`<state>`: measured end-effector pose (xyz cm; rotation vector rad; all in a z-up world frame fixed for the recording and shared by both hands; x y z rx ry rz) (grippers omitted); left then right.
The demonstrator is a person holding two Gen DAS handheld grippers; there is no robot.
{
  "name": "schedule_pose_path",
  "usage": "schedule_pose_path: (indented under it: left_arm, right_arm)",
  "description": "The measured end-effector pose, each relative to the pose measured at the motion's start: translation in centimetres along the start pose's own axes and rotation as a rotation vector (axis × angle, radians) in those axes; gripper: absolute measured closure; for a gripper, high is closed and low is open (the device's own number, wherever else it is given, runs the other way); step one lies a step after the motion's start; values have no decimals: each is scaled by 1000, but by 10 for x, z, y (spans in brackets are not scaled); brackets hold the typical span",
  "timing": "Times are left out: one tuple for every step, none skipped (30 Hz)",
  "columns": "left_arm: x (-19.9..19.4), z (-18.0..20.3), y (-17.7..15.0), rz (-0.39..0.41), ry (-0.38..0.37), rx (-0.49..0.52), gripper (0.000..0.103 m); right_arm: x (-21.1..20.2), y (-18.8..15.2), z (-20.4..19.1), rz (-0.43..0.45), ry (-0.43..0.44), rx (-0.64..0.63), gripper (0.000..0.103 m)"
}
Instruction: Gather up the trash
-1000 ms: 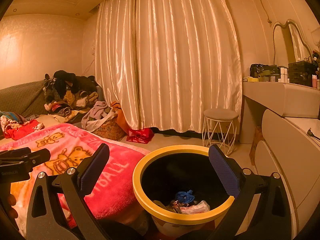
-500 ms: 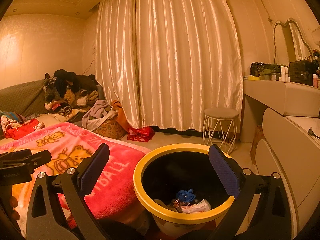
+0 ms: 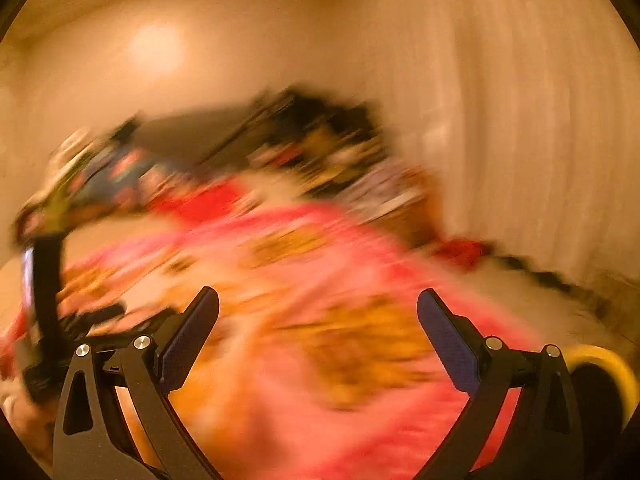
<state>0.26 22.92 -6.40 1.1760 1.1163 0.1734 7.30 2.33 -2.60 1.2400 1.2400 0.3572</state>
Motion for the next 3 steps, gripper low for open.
schedule_pose_path:
  left_arm:
    - [21, -29, 0, -23, 84, -32, 11]
    - [36, -48, -1, -51, 137, -51, 11]
    - [56, -71, -4, -101, 192, -76, 11]
  right_arm:
    - [30, -1, -12, -71, 42, 2, 6]
    - [55, -5, -21, -136, 73, 6, 6]
    - [98, -16, -37, -247, 127, 17, 6]
Point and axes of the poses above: each gripper's, at about its wrist camera, not at the fingertips, and x roughly the way its jaws point, z to its right, y to its top, the point moved 1 cm from there along x, roughly the way its jaws point, and after that the axes turned 14 degrees about y, right-handed, at the moved point
